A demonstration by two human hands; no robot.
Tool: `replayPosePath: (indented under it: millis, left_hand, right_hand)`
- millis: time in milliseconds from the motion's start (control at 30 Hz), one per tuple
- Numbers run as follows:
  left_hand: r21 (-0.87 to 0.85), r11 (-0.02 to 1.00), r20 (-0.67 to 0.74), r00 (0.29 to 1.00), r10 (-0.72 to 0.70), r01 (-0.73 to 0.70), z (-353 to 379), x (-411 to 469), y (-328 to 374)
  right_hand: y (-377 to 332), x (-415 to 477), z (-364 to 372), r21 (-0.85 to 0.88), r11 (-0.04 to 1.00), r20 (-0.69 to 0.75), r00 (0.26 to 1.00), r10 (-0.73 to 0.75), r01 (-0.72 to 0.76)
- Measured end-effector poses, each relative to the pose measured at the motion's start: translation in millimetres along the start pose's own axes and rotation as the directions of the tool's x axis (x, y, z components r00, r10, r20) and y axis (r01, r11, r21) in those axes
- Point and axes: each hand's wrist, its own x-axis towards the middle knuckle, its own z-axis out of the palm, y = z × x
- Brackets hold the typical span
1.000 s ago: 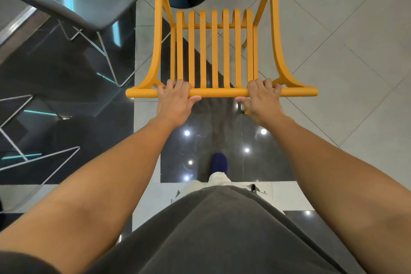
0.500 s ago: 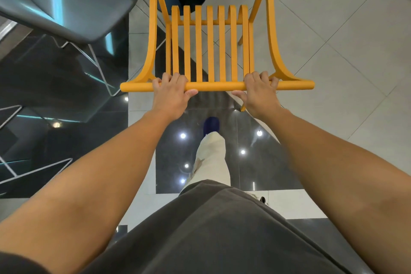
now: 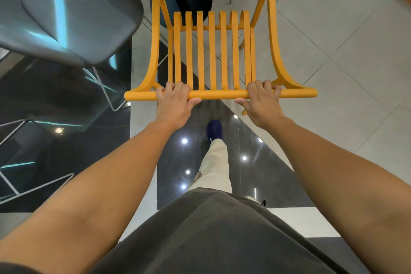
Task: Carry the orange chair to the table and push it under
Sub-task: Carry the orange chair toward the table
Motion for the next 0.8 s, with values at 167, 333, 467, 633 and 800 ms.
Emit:
replayPosePath:
  millis: [167,333,467,633,800]
  left_hand:
    - [-0.016,1.000,-0.001,1.000,-0.006,0.006,-6,35,-9]
    - [-0.037,0.999,-0.005,0.999,-0.039,0.039,-12,74,-16]
    - [-0.047,0.998,-0.012,0.999,-0.053,0.052,-18,105,-23]
    - [-0.044,0.996,-0.008,0.997,-0.081,0.081,-26,138,-28]
    - [-0.042,0.993,-0.016,0.994,-0.110,0.110,-28,156,-21]
  right_hand:
    - [3,37,-7,0.007,1.000,0.008,1.000,-0.005,0.005]
    - [7,80,-17,0.011,1.000,0.008,1.000,-0.025,0.025]
    - [9,116,-26,0.019,0.998,-0.001,0.999,-0.053,0.053]
    - [11,157,-34,0.026,0.998,0.009,0.998,-0.062,0.061]
    - [22,179,-41,0.029,0.996,-0.010,0.996,-0.087,0.087]
